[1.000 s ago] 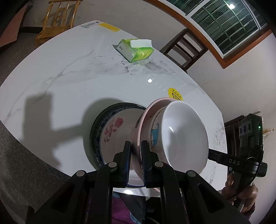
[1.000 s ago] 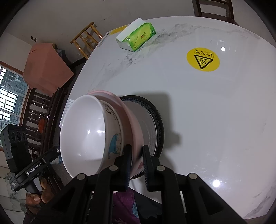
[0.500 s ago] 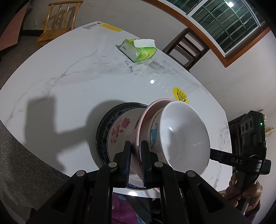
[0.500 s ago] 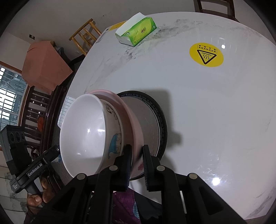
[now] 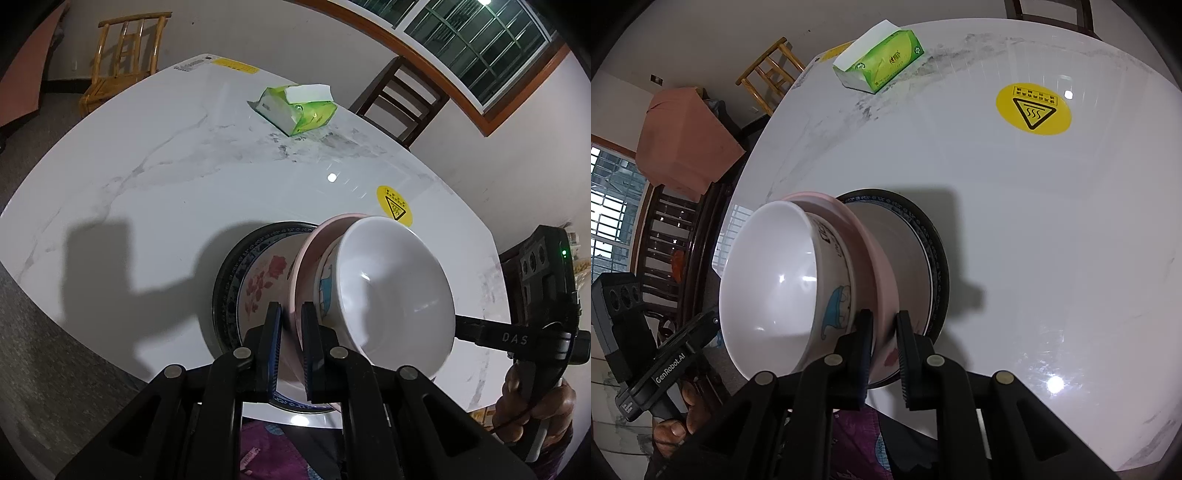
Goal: Organize plates and bowls
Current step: 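Lift the nested bowls with both grippers and carry them over the plate stack, then lower the nested bowls onto the plate stack and open both grippers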
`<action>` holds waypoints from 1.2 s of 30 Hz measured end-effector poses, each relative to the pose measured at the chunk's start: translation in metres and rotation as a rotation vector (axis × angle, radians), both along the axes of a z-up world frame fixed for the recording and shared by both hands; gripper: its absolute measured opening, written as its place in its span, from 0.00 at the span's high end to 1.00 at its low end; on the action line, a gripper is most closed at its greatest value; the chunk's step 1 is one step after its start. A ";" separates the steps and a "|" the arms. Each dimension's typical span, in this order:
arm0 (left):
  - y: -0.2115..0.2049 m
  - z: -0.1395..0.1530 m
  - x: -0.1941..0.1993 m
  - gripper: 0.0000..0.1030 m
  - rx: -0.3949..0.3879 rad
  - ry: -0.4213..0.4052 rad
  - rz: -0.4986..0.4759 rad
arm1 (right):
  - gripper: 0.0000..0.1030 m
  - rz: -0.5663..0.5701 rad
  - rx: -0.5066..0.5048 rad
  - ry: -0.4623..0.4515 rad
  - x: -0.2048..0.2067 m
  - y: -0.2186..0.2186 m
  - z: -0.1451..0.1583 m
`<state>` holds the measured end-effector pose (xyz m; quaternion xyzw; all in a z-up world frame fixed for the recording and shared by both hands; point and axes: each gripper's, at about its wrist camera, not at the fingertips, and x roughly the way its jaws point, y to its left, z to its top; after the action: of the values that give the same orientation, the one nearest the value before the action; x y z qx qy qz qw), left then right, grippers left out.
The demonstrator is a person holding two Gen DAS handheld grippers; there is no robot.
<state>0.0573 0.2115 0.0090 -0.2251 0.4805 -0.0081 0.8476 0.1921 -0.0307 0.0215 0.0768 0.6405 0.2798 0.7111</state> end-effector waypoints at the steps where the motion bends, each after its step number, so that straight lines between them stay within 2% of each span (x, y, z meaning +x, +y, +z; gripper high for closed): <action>1: 0.000 -0.001 0.000 0.94 0.006 -0.001 0.000 | 0.87 -0.001 -0.002 -0.001 0.000 0.000 0.000; 20: -0.007 -0.002 0.006 0.94 0.120 -0.050 -0.006 | 0.87 -0.014 0.036 0.004 0.005 0.002 -0.009; 26: -0.008 -0.002 0.006 0.93 0.166 -0.073 -0.002 | 0.84 0.000 0.040 -0.030 0.004 0.004 -0.008; 28: -0.008 -0.002 0.006 0.89 0.189 -0.076 0.005 | 0.84 -0.002 0.044 -0.053 0.003 0.004 -0.007; 29: -0.008 -0.002 0.005 0.84 0.201 -0.076 0.016 | 0.84 -0.003 0.045 -0.064 0.003 0.004 -0.006; 31: -0.005 0.000 0.004 0.71 0.226 -0.080 0.039 | 0.84 -0.004 0.049 -0.102 0.002 0.004 -0.004; 33: -0.002 0.002 0.002 0.51 0.251 -0.086 0.066 | 0.84 -0.008 0.057 -0.125 0.001 0.003 -0.003; 36: 0.002 0.008 -0.003 0.36 0.263 -0.127 0.087 | 0.82 -0.027 0.086 -0.159 0.000 -0.002 -0.002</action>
<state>0.0542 0.2138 0.0173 -0.1319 0.4124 0.0776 0.8980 0.1926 -0.0329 0.0193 0.0935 0.5685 0.3025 0.7593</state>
